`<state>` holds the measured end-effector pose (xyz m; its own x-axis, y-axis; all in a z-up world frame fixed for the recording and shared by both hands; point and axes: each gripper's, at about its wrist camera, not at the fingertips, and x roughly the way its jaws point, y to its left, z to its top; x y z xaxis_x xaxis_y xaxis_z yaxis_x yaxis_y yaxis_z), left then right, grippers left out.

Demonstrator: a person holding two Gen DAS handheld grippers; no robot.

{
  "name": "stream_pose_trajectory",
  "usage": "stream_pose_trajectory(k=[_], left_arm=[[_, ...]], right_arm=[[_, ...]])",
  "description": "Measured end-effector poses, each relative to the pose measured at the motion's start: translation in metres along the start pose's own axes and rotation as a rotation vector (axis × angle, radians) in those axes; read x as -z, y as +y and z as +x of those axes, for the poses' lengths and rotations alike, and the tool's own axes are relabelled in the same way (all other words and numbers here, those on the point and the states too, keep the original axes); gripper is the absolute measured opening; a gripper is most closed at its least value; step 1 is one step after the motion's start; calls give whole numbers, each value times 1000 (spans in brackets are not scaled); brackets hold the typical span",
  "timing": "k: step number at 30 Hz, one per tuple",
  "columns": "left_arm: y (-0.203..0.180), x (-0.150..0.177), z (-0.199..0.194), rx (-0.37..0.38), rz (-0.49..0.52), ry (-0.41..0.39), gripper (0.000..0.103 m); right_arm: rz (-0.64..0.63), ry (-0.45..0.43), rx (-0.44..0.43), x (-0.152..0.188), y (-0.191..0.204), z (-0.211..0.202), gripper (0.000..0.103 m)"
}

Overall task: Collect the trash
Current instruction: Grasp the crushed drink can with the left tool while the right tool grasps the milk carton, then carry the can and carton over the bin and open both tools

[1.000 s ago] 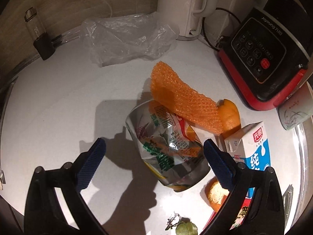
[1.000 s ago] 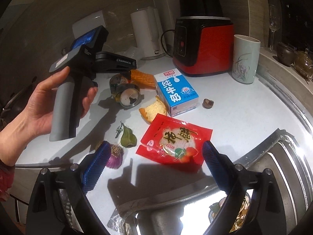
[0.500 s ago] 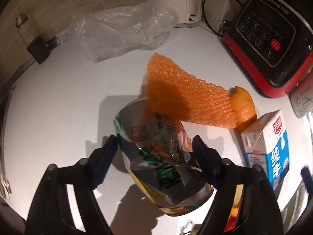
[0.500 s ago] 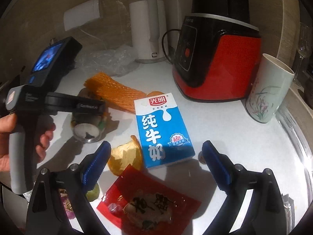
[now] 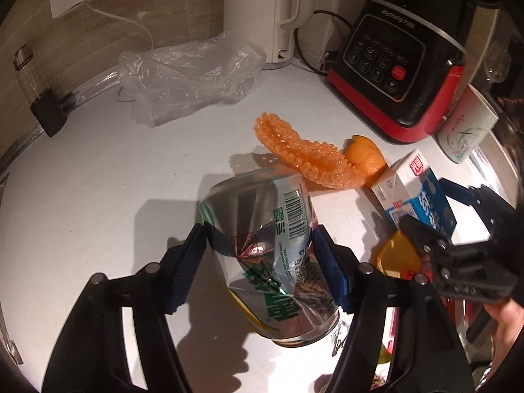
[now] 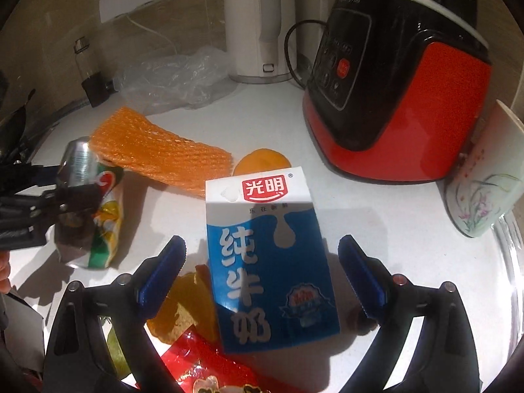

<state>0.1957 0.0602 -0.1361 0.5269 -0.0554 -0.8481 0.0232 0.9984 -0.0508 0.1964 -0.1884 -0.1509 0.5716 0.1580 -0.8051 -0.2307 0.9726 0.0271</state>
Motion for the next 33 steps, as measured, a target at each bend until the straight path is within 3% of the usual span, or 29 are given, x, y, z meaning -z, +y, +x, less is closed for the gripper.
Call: stream_pose_trajectory(k=[2,4,6,14,23,33], left_arm=[[0,4,-4,12,12,-19,64],[0,8,-9,28,20,-36,64],[-1,11,-13,34,30,-58,64],[0,16,-25,59,40,-102,63],[19,24,-65,97,-1,-162,63],[43,94,-156,102,7,-241,62]], right_arm=[[-5,22,4,-2,2,7,93],[-10,34,3,-2,3,10,77],[-4,36,6,-2,3,11,69],[22,-12,-19,-1,-1,-3,68],[43,-118,-20,-11,6,-52,68],[32,-171,-72,26,57,-132,68]])
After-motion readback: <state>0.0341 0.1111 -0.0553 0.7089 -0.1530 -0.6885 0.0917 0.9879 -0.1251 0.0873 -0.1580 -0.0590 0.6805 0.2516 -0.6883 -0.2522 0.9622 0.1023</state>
